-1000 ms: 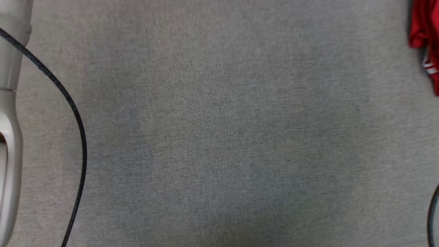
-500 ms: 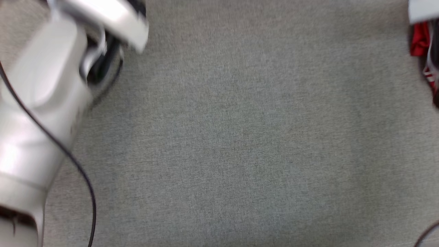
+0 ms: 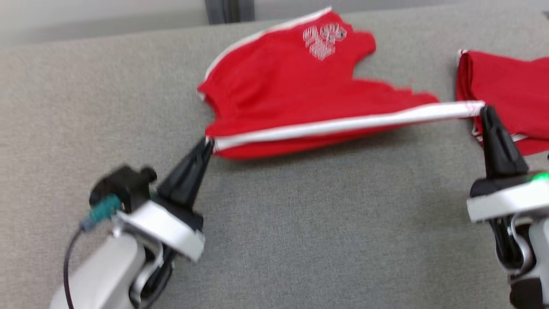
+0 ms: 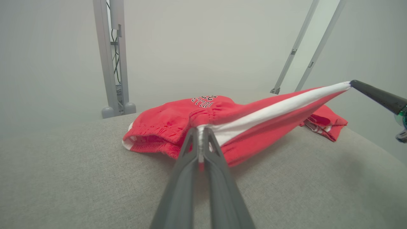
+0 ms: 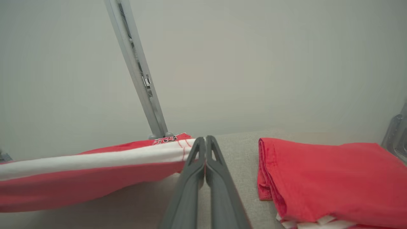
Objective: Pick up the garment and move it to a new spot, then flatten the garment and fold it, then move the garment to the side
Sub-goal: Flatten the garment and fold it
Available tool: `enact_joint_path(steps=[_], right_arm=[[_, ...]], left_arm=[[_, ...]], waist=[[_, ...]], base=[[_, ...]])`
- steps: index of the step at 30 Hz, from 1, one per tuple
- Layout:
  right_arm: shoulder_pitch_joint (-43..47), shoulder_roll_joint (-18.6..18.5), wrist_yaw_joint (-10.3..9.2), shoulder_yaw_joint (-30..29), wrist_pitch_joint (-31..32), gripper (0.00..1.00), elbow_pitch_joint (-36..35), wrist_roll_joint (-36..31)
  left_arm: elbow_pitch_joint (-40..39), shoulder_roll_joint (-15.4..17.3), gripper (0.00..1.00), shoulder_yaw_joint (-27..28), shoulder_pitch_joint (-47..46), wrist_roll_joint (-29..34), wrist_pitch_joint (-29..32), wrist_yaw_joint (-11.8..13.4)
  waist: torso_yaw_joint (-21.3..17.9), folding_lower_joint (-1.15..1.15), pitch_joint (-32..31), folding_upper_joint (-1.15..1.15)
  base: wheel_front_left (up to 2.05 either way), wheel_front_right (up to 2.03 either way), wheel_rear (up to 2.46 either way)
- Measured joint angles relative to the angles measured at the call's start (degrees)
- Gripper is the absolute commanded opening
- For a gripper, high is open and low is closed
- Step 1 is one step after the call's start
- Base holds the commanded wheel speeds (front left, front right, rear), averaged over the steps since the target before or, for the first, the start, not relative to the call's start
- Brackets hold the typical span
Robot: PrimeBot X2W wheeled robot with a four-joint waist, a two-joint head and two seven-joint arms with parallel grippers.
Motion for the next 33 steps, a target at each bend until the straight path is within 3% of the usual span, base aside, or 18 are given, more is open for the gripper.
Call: enact_joint_path(steps=[5, 10, 15, 20, 25, 33], right_arm=[[7.30, 0.64, 0.01, -2.69, 0.00, 0.00, -4.45, -2.42], [14.63, 2.10, 0.07, -6.49, 0.00, 0.00, -9.79, -4.22], [17.50, 3.23, 0.08, -8.71, 3.71, 0.00, -11.25, -6.36], [12.62, 3.13, 0.02, -7.59, 10.65, 0.00, -6.23, -9.94], [2.86, 2.46, 0.00, -6.64, 13.26, 0.00, 2.26, -12.60], [-13.43, -0.36, 0.01, -2.02, 16.60, 0.00, 18.37, -14.33]], left_arm=[[-6.92, 0.54, 0.00, 1.13, 10.15, 1.59, 0.00, 4.27], [-12.84, 1.96, 0.00, 1.64, 17.56, 1.88, 0.00, 6.89], [-15.41, 2.33, 0.00, 1.13, 20.34, -0.44, 1.42, 7.00], [-12.82, -2.71, 0.00, 1.60, 20.13, -9.34, 5.12, 4.52], [-8.04, -7.26, 0.00, 2.38, 16.33, -14.82, 8.10, 2.66], [-0.24, -14.04, 0.00, 5.25, 8.67, -18.91, 8.55, 2.72]], waist=[[0.20, -0.01, -4.80, 0.00], [0.72, -0.01, -8.40, 0.00], [1.46, 0.00, -10.63, 0.00], [2.34, -0.01, -11.13, 0.00], [3.61, -0.01, -9.56, 0.00], [6.86, -0.01, -4.83, 0.00]], base=[[0.00, 0.00, 0.00], [0.00, 0.00, 0.00], [0.00, 0.00, 0.00], [0.00, 0.00, 0.00], [0.00, 0.00, 0.00], [0.00, 0.00, 0.00]])
